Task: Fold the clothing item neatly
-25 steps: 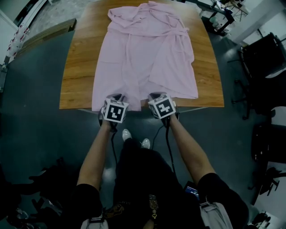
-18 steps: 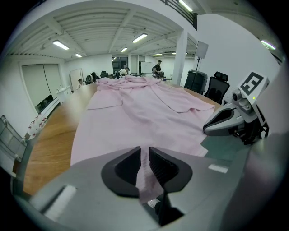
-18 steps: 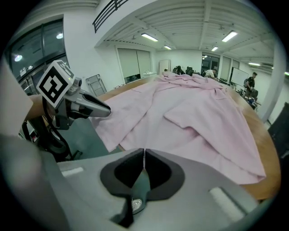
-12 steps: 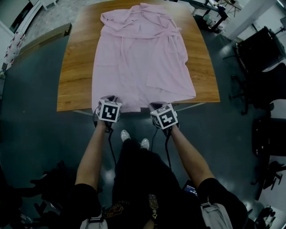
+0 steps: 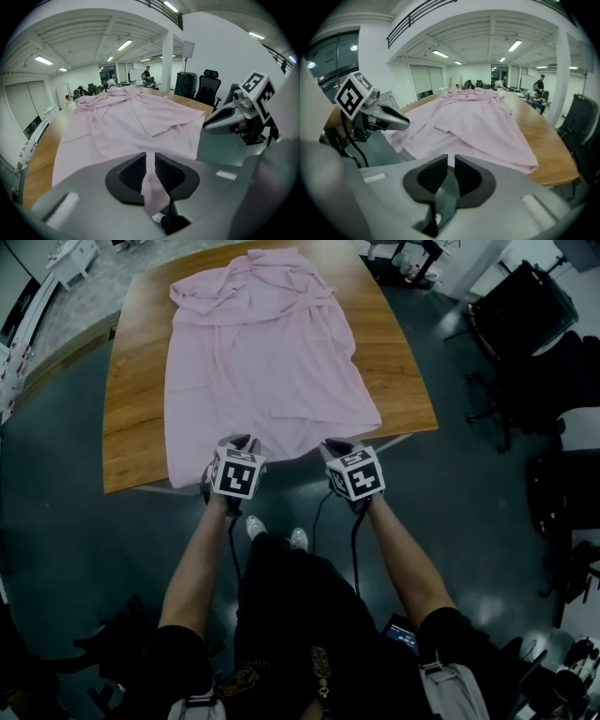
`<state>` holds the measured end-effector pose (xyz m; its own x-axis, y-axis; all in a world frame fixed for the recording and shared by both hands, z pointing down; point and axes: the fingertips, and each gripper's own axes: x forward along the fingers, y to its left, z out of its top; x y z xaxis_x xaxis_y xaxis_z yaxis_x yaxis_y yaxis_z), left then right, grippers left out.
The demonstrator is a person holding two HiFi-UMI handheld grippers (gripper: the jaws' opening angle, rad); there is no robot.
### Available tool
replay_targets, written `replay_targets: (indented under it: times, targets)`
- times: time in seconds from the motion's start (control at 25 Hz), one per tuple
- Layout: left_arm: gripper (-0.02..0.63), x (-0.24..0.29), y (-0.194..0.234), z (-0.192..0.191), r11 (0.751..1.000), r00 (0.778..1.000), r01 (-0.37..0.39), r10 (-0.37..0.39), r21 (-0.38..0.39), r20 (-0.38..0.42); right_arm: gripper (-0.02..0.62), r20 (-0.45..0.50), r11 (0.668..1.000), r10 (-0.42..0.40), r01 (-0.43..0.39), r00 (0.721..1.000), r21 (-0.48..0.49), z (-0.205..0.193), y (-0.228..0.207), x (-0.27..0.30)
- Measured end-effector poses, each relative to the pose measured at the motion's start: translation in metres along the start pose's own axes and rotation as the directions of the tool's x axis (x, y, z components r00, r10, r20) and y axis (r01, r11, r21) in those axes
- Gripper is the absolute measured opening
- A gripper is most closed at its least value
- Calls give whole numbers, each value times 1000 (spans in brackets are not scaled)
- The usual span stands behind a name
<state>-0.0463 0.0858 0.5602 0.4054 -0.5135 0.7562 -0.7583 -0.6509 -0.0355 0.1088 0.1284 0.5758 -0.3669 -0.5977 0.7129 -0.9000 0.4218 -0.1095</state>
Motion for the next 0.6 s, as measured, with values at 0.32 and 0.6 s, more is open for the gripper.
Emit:
replay_targets:
  times: [0.32, 0.6]
  targets:
    - [72, 45, -38, 54, 995, 998, 49, -52, 87, 24, 35, 14, 980, -176, 174, 984, 92, -11, -105, -36]
    - [118, 82, -17, 73, 999, 1000, -5, 6, 33, -6, 35, 46, 968, -221, 213, 974, 134, -2, -145, -37]
